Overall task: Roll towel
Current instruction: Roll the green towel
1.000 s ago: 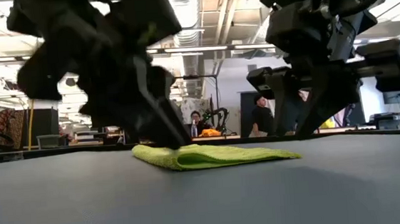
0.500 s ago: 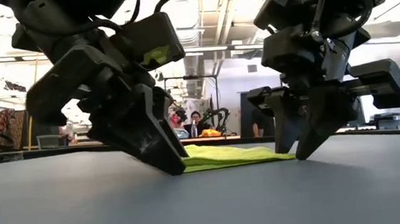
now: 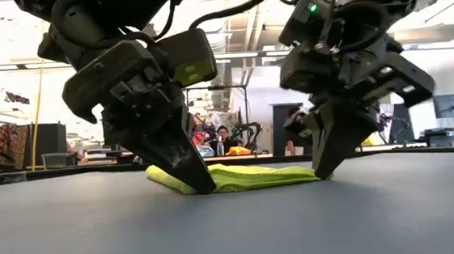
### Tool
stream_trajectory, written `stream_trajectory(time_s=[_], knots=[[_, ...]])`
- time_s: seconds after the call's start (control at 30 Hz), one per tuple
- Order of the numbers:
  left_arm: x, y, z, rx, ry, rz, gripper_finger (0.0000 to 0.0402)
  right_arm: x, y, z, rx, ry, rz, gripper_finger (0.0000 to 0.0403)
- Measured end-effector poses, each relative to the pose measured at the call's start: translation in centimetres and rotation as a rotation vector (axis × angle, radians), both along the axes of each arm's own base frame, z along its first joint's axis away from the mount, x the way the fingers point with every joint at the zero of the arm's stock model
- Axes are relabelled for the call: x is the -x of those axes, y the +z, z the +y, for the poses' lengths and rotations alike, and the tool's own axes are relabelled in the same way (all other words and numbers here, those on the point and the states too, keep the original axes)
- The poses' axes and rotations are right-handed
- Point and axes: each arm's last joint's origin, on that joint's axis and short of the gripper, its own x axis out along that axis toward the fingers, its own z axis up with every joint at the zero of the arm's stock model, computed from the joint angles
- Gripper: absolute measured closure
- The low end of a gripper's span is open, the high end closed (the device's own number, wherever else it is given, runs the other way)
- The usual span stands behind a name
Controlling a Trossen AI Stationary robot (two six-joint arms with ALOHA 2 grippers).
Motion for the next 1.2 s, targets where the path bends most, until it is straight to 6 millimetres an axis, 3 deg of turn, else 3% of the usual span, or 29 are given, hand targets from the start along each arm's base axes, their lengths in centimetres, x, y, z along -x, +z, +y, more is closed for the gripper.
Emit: stream_trajectory(time_s=[0.2,0.3,0.43,0.53,0.7,0.83,1.03,1.2], knots=[[0.2,1.3,-0.3,0.108,-0.033,-0.011,0.0401,0.5,2.3,-1.2,-0.306,-0.147,0.072,0.039],[0.3,2.0,-0.3,0.16,-0.013,-0.033,0.0401,0.4,2.8,-1.9,-0.362,-0.199,0.078,0.0394],[1.2,0.8,0.0,0.284,0.063,-0.064,0.0401,0.2,2.2,-1.7,-0.417,-0.215,0.108,0.0394],[2.0,0.2,-0.1,0.366,0.085,-0.087,0.0401,-0.1,2.6,-0.7,-0.463,-0.136,0.067,0.0371],[2.4,0.0,-0.4,0.4,0.066,-0.09,0.0401,-0.2,3.1,1.6,-0.379,-0.014,-0.033,0.0292],[2.4,0.0,-0.4,0.387,0.05,-0.098,0.0401,-0.8,3.6,1.9,-0.343,0.019,-0.124,0.0244],[2.4,0.1,-0.4,0.38,0.037,-0.103,0.0401,-1.0,4.3,3.9,-0.298,0.096,-0.245,0.0228],[2.4,0.1,-0.4,0.376,0.025,-0.106,0.0401,-1.2,3.6,5.3,-0.265,0.11,-0.287,0.023]])
